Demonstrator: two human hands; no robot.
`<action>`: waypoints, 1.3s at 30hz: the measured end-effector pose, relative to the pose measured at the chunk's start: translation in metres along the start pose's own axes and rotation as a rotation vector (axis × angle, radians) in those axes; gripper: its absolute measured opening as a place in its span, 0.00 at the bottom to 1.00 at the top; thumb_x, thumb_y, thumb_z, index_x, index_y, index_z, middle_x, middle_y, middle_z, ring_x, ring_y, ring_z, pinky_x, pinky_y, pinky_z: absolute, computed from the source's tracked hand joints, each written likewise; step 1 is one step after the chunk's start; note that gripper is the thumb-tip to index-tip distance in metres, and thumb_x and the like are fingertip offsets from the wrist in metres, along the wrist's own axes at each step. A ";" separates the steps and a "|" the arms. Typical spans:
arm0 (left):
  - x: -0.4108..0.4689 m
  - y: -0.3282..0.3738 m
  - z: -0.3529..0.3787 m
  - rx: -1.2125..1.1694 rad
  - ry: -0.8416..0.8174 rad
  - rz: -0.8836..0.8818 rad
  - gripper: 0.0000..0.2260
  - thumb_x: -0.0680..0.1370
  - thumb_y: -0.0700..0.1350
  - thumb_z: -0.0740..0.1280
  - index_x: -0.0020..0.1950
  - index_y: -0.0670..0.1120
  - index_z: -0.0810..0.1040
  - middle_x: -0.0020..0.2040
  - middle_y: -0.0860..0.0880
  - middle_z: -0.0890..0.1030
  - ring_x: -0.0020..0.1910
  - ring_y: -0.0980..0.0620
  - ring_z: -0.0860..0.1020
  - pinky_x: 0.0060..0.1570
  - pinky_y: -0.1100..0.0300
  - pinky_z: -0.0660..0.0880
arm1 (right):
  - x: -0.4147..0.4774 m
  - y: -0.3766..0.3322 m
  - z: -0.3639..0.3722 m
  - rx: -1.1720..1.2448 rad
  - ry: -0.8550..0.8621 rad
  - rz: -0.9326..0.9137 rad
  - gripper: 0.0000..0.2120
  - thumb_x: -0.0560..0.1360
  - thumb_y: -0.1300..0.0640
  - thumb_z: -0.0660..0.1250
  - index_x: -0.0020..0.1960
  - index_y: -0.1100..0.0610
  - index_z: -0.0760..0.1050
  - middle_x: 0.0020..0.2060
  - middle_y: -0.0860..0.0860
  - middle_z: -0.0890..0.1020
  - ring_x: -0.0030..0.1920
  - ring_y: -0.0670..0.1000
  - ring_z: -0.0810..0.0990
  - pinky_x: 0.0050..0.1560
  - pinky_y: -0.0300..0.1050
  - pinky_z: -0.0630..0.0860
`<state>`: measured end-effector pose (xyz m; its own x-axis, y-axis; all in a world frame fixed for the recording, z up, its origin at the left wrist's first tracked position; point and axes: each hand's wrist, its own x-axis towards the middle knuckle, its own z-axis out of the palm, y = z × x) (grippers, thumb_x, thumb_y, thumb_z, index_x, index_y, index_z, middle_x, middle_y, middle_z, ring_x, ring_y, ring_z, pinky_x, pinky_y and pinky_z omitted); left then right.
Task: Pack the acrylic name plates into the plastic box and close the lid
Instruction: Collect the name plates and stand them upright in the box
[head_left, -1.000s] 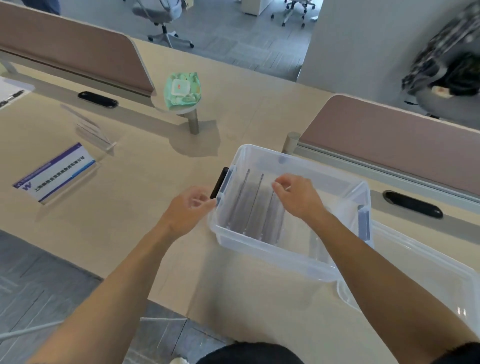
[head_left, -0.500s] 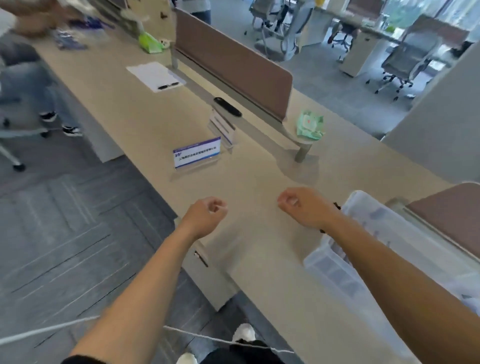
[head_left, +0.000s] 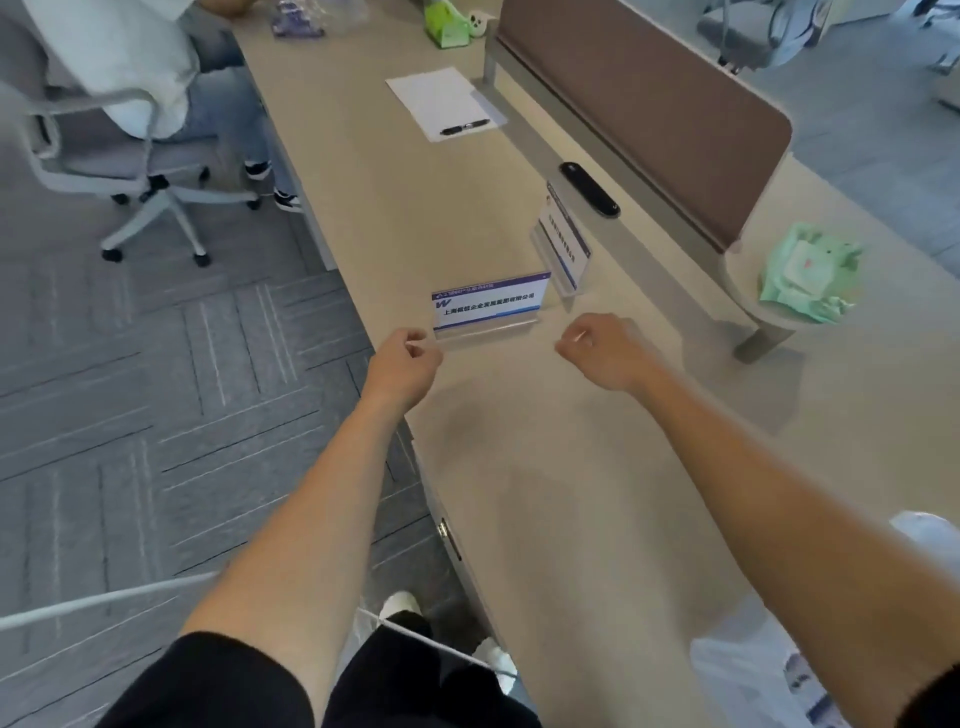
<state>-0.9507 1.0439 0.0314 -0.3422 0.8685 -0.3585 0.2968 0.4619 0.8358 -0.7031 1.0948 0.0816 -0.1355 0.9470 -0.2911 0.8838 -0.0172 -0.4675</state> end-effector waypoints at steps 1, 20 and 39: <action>0.011 0.003 0.003 -0.011 0.020 -0.033 0.18 0.77 0.48 0.66 0.66 0.49 0.72 0.56 0.49 0.78 0.51 0.49 0.77 0.48 0.57 0.72 | 0.018 0.000 0.001 -0.004 -0.002 0.011 0.16 0.77 0.44 0.64 0.60 0.51 0.77 0.54 0.50 0.77 0.51 0.51 0.74 0.49 0.44 0.69; 0.185 -0.015 0.062 0.050 0.044 0.099 0.04 0.72 0.47 0.74 0.43 0.55 0.81 0.38 0.58 0.80 0.36 0.60 0.76 0.32 0.74 0.66 | 0.221 0.024 0.053 -0.195 -0.012 -0.098 0.05 0.77 0.53 0.66 0.53 0.49 0.77 0.47 0.49 0.81 0.45 0.54 0.77 0.49 0.51 0.78; 0.009 0.091 0.075 0.045 -0.199 0.377 0.08 0.70 0.44 0.77 0.35 0.54 0.81 0.34 0.56 0.80 0.34 0.55 0.75 0.37 0.61 0.70 | -0.002 0.071 -0.086 -0.452 0.377 -0.308 0.07 0.78 0.54 0.66 0.53 0.55 0.79 0.44 0.55 0.79 0.42 0.63 0.81 0.39 0.53 0.75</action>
<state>-0.8597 1.1071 0.0734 -0.0247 0.9938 -0.1082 0.4087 0.1088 0.9062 -0.6015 1.1192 0.1207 -0.3187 0.9359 0.1500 0.9416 0.3308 -0.0628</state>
